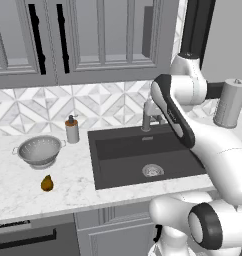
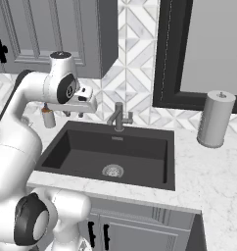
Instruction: Put the colander in the sink, put the pear in the colander, and turn on the sink faucet and pour water over the colander.
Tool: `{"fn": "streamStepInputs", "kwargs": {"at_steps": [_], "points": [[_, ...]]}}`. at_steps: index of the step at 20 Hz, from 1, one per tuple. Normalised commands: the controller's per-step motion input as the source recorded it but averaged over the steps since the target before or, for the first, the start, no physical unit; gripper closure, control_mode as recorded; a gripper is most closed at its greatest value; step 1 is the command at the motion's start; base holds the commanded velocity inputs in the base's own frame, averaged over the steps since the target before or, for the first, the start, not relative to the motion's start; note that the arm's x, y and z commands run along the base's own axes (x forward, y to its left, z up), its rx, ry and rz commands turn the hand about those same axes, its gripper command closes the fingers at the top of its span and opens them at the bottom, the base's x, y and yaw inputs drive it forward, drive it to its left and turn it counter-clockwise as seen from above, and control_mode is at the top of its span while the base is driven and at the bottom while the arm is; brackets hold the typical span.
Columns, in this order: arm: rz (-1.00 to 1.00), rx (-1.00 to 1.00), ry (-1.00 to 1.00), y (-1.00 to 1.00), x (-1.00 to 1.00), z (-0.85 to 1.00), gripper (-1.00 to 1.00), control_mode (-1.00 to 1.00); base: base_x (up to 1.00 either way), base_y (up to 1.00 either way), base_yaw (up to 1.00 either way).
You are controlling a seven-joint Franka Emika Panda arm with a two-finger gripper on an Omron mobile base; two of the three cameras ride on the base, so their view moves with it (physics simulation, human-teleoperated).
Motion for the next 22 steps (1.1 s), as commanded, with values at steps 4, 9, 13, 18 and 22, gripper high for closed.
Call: {"fn": "streamStepInputs", "kwargs": {"at_steps": [4, 9, 13, 18, 22], "points": [[0.0, 0.0, 0.01, 0.0, 0.0, 0.0, -1.0, -1.0, 0.0, 0.0, 0.0], [-0.02, -0.03, 0.08, 0.29, 0.09, -0.07, -1.0, -1.0, 0.0, 0.0, 0.0], [-0.06, -0.15, 0.04, 1.0, 0.26, -0.37, -1.0, -1.0, 0.0, 0.0, 0.0], [-0.08, -0.05, 0.0, 1.0, 0.17, -0.34, -1.0, -1.0, 0.0, 0.0, 0.0], [-0.01, 0.1, 0.01, 0.93, 0.03, -0.04, -1.0, -1.0, 0.0, 0.0, 0.0]]}}
